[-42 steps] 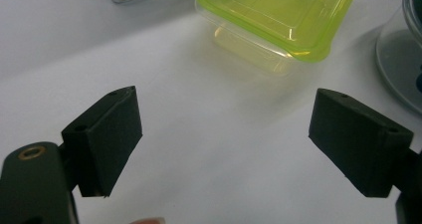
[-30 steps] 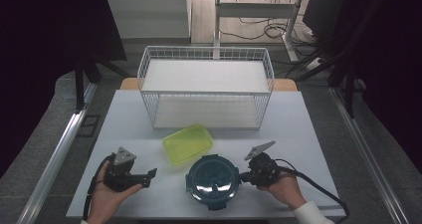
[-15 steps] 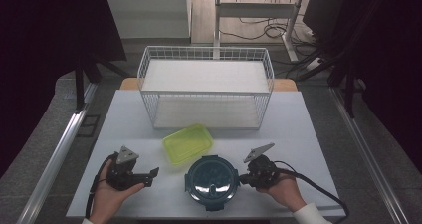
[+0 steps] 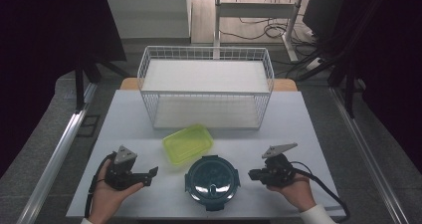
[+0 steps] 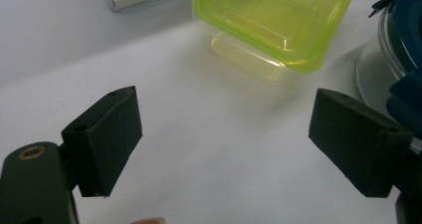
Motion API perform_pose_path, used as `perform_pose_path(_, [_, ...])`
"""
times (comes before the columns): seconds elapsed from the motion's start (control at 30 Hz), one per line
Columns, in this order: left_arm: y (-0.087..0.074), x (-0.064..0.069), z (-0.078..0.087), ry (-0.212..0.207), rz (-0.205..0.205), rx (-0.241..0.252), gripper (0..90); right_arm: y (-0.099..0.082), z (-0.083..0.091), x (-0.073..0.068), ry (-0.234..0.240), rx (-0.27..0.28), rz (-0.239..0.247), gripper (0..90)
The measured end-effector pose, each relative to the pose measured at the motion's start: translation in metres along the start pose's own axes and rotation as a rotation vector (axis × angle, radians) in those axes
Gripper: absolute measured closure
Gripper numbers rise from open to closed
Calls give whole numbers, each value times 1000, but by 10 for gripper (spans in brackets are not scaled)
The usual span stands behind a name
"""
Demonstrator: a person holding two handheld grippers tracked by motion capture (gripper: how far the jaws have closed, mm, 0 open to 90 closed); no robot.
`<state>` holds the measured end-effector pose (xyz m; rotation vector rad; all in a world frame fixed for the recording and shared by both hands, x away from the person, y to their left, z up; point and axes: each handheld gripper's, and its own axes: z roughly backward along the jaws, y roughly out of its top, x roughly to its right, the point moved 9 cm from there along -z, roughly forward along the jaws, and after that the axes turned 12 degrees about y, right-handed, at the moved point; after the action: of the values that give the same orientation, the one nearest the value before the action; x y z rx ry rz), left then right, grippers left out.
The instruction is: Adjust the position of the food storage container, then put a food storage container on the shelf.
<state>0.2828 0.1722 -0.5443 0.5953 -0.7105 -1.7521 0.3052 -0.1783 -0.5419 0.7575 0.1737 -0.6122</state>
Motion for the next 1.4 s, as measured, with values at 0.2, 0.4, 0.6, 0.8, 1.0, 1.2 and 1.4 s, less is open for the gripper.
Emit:
perform_pose_path(0.2, [3,4,6,-1,-7,11,145,6,-4,-5,46,74,-80,327])
perform_pose_path(0.4, [5,15,11,-61,17,8,147,11,-4,-15,118,132,-118,259])
perform_pose_path(0.6, [8,28,15,-127,37,3,142,9,-9,-18,127,136,-141,187])
perform_pose_path(0.8, [11,41,23,-224,123,-15,116,11,-7,-22,131,175,-167,176])
perform_pose_path(1.0, [10,62,24,-305,138,-40,115,10,-12,-26,156,172,-183,184])
perform_pose_path(1.2, [7,87,17,-406,163,-89,116,10,-20,-28,192,176,-230,185])
perform_pose_path(1.4, [6,98,10,-437,201,-106,125,11,-22,-27,194,184,-251,185])
